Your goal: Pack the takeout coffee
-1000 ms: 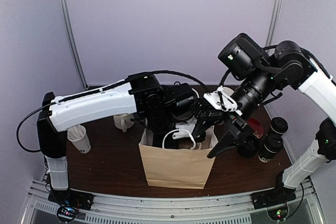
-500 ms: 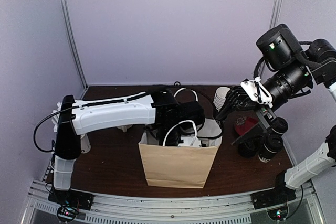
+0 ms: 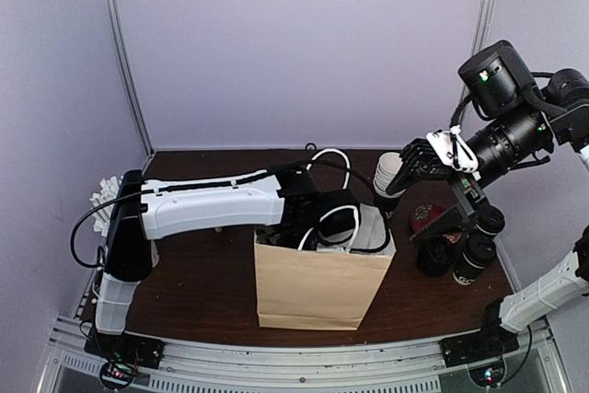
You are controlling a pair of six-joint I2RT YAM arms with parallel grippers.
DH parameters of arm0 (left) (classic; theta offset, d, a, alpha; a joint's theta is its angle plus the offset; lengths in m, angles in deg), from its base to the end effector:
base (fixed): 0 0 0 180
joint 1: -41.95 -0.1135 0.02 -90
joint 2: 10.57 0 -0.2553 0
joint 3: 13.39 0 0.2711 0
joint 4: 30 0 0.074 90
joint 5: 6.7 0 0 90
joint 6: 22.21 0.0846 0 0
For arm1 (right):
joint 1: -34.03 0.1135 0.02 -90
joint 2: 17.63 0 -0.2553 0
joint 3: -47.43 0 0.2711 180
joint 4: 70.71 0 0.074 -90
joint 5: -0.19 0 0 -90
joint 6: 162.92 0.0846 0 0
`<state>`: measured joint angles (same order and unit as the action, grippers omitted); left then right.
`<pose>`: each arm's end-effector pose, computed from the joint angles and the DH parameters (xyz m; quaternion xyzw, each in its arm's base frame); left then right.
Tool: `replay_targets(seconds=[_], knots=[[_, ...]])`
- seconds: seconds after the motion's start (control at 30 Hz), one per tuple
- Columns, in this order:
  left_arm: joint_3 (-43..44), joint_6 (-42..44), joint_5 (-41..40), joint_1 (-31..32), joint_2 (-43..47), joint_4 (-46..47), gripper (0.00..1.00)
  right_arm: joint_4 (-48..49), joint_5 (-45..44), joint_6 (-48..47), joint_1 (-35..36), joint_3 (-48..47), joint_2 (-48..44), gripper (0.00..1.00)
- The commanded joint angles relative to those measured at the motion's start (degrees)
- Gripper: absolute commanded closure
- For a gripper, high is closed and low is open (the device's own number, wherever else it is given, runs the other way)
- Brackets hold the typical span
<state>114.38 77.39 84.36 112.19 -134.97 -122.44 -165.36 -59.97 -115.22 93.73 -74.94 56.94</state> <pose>0.1464 -0.4122 0.1815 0.6417 0.7668 -0.0121 0.0023 0.0822 0.2241 0.4529 -0.7579 0.4919 0.2904 0.3150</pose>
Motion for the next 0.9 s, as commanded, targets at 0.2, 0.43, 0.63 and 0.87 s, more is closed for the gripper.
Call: replay_targets(seconds=[0.2,0.43,0.63,0.87], knots=[[1.5,-1.0,-2.8,0.2,6.5,-0.6,0.31,1.3,1.0,-0.7,-4.2,-0.5,2.0,0.22],[0.3,-0.2,-2.6,0.2,12.1,4.0,0.22,2.0,5.4,-0.9,-10.9,-0.3,3.2,0.17],[0.7,0.9,-2.0,0.1,14.9,7.3,0.20,2.7,7.6,-0.6,-15.1,-0.2,3.6,0.14],[3.1,2.1,0.7,-0.6,16.6,8.0,0.23,5.0,9.3,1.2,-16.8,1.3,4.5,0.16]])
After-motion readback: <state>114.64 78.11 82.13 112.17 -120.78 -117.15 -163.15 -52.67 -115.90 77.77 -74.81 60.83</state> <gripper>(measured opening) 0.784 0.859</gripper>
